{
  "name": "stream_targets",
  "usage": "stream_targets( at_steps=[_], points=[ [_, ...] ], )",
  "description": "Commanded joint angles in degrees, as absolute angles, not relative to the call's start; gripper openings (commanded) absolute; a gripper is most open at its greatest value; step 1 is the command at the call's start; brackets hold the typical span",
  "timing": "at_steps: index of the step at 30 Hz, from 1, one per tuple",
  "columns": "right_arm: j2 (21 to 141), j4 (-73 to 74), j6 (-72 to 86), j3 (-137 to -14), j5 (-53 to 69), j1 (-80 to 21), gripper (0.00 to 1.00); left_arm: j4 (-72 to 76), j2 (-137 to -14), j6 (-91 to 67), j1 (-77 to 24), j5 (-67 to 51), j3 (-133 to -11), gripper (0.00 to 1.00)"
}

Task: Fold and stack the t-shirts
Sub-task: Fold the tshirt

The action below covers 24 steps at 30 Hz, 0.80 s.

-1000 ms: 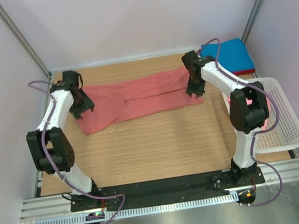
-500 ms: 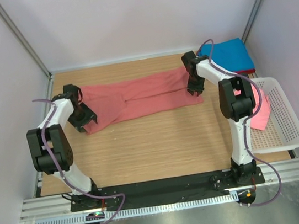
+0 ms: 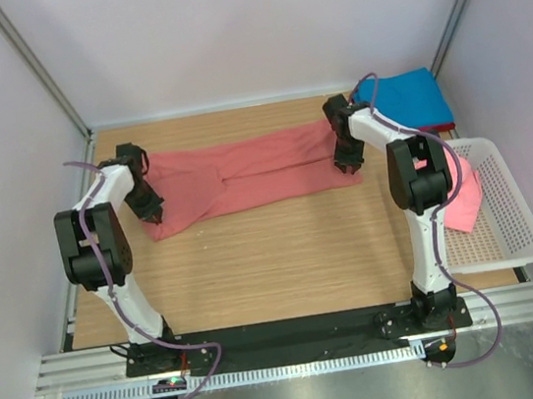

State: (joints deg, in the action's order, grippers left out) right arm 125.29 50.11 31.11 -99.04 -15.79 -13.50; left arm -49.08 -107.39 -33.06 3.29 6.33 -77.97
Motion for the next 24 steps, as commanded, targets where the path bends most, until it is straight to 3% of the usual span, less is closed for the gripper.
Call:
stream_targets(
  at_steps=[1, 11, 24],
  points=[
    [124.8, 49.8, 31.5, -97.4, -17.6, -13.4, 0.32, -48.7, -108.6, -30.5, 3.7, 7.9, -80.8, 0.00],
    [118.0, 48.5, 34.4, -85.7, -19.9, -13.5, 0.30, -48.8, -110.2, -27.0, 3.6, 12.4, -87.0, 0.00],
    [110.3, 49.4, 36.8, -76.0, -20.2, -15.4, 0.29, -51.8, -120.6, -21.7, 3.7, 7.6, -97.9, 0.00]
  ],
)
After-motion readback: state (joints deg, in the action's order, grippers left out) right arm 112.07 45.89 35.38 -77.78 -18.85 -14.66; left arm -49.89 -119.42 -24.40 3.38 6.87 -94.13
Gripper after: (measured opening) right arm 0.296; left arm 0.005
